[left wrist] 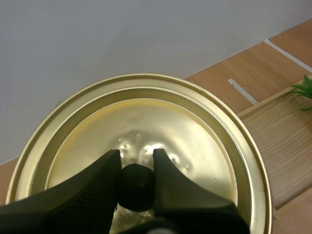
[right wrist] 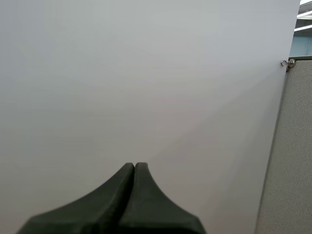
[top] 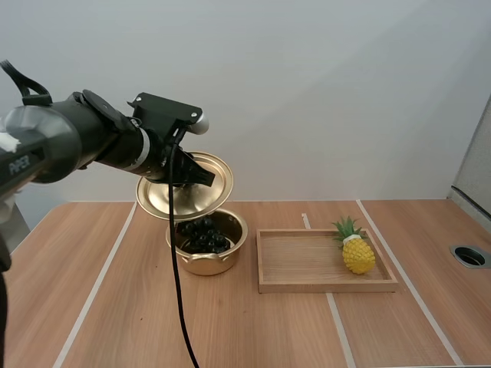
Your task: Open the pot, put the grape inside, and close it
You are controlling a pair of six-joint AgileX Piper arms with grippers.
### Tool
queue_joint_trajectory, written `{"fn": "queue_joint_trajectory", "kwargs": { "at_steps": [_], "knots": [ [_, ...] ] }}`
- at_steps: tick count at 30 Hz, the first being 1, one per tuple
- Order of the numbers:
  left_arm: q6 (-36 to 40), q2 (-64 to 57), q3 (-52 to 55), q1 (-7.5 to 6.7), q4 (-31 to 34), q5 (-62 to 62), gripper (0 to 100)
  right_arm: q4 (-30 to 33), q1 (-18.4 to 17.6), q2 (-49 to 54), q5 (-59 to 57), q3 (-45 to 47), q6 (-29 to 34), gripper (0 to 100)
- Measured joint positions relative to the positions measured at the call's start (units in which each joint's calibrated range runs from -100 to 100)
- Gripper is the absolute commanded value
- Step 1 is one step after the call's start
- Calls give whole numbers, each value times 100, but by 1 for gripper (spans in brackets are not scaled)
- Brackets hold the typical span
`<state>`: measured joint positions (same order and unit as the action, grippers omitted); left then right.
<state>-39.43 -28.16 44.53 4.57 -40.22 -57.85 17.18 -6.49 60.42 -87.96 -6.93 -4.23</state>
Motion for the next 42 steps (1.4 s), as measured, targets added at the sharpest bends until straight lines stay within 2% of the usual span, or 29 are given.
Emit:
{"fn": "queue_joint_trajectory", "kwargs": {
  "at_steps": [13,21,24,29,42],
  "knots": [
    [-578,1066,15,-15,-645,143,0,-56,38,0,-184,0,0,0],
    [-693,1427,20,-378,-657,800,0,-56,74,0,-241,0,0,0],
    [-704,1573,20,-455,-657,1182,0,-56,79,0,-260,0,0,0],
    [-711,1918,20,-479,-657,1548,0,-56,79,0,-297,0,0,0],
    [-681,2240,61,-479,-480,1236,0,-56,79,0,-297,0,0,0]
  ]
}}
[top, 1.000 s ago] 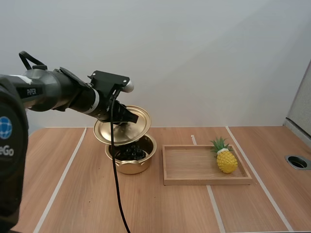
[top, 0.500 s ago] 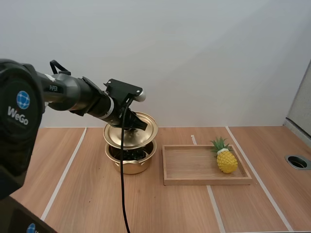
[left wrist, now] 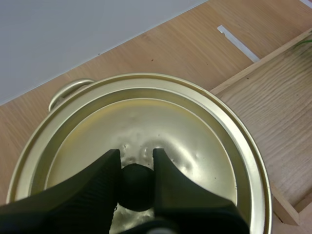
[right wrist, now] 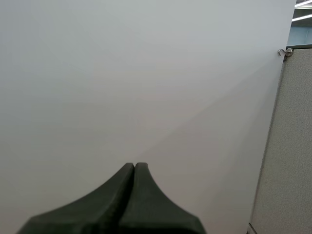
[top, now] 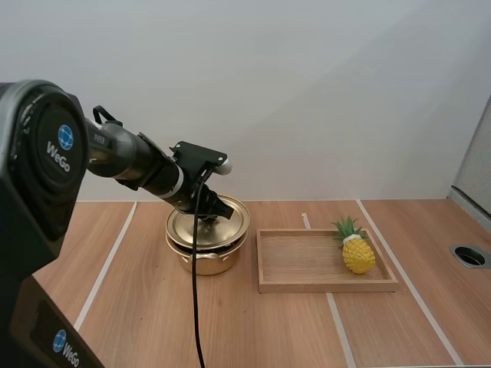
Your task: Open the pot, put the grape inside, and close it
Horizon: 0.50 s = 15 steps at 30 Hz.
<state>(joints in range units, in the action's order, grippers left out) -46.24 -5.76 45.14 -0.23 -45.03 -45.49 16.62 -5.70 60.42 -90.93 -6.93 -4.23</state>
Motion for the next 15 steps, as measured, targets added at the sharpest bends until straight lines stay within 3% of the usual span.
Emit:
{"fn": "queue_joint_trajectory", "kwargs": {
  "at_steps": [4,15],
  "knots": [
    [11,0,140,0,243,160,0,0,0,0,0,0,0,0],
    [42,133,314,0,173,596,0,-11,32,0,0,0,0,0]
  ]
}}
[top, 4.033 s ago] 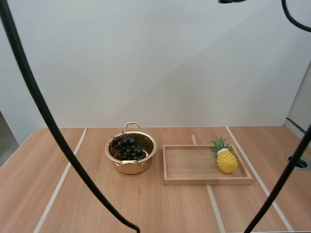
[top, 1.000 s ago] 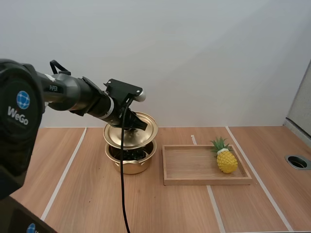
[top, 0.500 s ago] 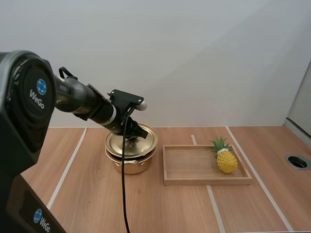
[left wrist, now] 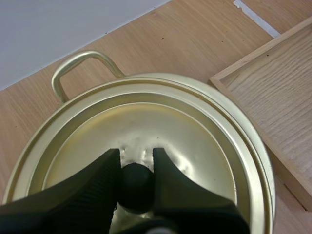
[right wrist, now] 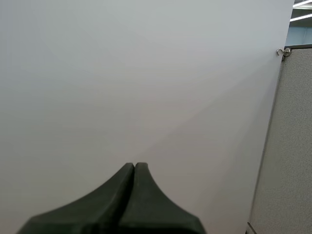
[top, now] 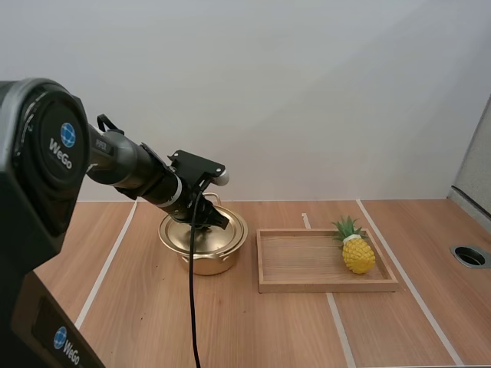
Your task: Open the pot, put the grape inside, and close it
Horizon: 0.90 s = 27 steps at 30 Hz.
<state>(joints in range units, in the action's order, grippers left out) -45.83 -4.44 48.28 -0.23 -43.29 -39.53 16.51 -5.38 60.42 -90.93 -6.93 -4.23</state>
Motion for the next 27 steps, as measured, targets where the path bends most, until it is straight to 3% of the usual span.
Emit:
{"fn": "queue_joint_trajectory", "kwargs": {
  "at_steps": [21,27],
  "knots": [
    [-695,80,63,8,-1303,-94,0,0,0,0,0,0,0,0],
    [-743,89,63,0,-1330,-89,0,-12,0,0,0,0,0,0]
  ]
}}
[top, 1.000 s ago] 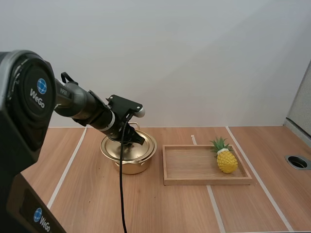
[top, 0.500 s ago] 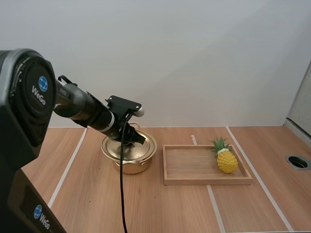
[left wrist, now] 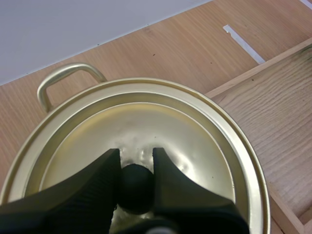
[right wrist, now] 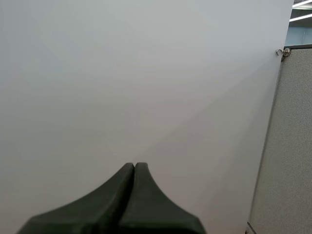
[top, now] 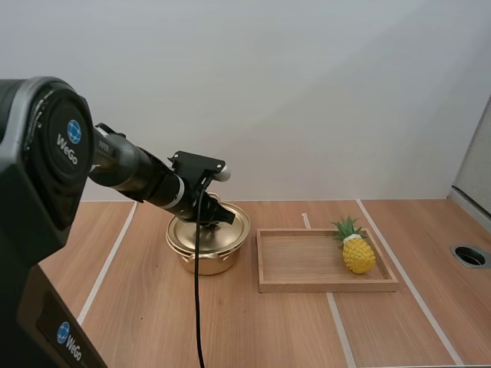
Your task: Open the pot, put the grape inside, and close it
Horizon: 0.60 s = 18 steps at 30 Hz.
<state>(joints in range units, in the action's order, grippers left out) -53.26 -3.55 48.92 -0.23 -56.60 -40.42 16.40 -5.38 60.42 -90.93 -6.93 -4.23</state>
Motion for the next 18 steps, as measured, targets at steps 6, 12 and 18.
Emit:
{"fn": "queue_joint_trajectory", "kwargs": {
  "at_steps": [6,12,18],
  "knots": [
    [0,18,12,0,211,169,0,0,0,0,0,0,0,0],
    [0,41,119,0,221,347,0,0,0,0,0,0,0,0],
    [0,41,134,0,211,370,0,0,0,0,0,0,0,0]
  ]
}}
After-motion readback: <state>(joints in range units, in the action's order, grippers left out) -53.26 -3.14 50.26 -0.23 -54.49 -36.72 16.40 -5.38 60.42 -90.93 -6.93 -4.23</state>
